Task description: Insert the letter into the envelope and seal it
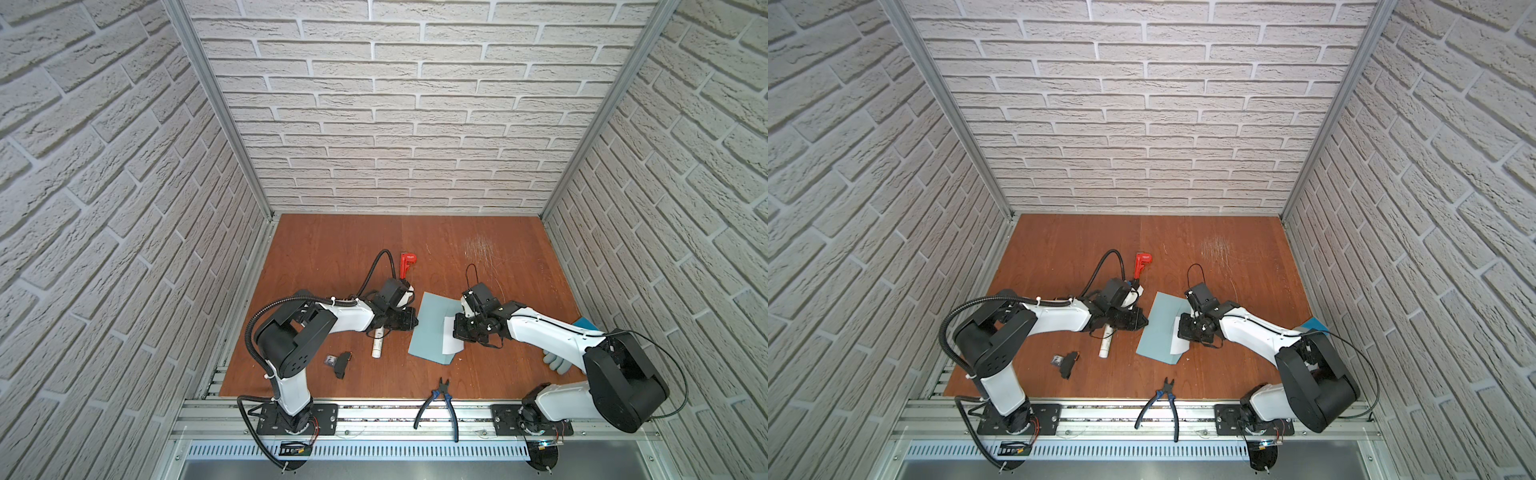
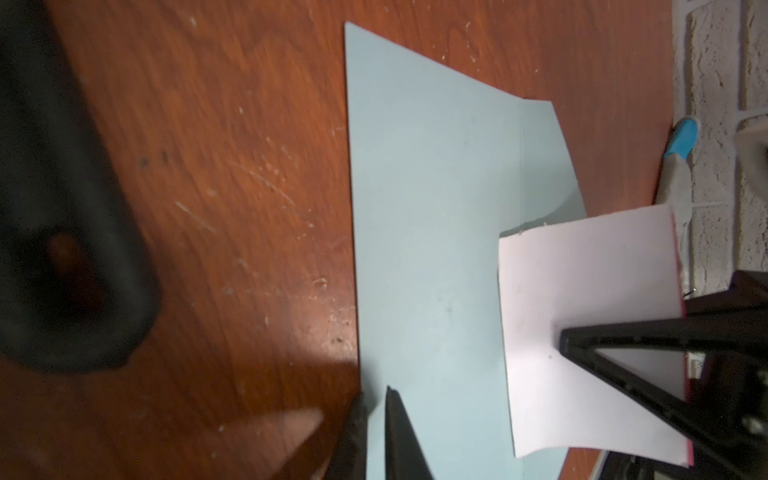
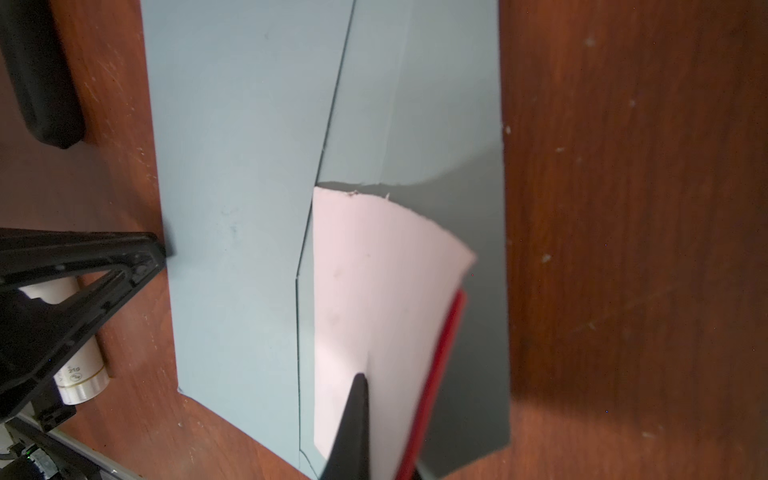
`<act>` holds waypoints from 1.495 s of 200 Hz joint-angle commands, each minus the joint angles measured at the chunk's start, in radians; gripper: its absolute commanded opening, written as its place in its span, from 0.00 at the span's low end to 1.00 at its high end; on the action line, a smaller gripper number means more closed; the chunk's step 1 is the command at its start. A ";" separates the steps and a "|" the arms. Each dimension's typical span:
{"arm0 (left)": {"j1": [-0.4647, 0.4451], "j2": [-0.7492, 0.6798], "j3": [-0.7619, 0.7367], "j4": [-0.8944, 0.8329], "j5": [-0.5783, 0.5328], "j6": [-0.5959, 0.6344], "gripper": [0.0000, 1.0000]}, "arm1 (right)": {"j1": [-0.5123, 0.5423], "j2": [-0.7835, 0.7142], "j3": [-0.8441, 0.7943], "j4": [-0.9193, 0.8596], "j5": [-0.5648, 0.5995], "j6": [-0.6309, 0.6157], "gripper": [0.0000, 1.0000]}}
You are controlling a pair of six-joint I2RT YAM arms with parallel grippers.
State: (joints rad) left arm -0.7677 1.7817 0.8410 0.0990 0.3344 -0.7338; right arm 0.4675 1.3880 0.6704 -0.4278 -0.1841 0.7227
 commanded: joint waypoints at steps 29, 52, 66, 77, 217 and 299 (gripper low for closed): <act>0.008 0.055 -0.035 -0.150 -0.043 0.018 0.12 | -0.003 0.014 0.039 -0.026 -0.017 0.002 0.05; 0.008 0.058 -0.034 -0.144 -0.039 0.018 0.12 | -0.002 0.029 0.048 -0.022 -0.024 -0.005 0.05; 0.008 0.057 -0.035 -0.142 -0.037 0.020 0.12 | -0.002 0.038 0.051 -0.013 -0.026 -0.005 0.05; 0.007 0.057 -0.034 -0.142 -0.035 0.019 0.12 | -0.002 0.045 0.056 -0.009 -0.028 -0.007 0.05; 0.008 0.071 -0.017 -0.150 -0.024 0.042 0.11 | -0.001 0.092 0.096 0.016 -0.037 -0.133 0.05; 0.008 0.063 -0.019 -0.148 -0.008 0.038 0.11 | -0.003 0.118 0.016 0.198 -0.072 -0.067 0.05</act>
State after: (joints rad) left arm -0.7612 1.7935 0.8558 0.0875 0.3580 -0.7097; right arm 0.4671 1.5040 0.7082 -0.3271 -0.2367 0.6254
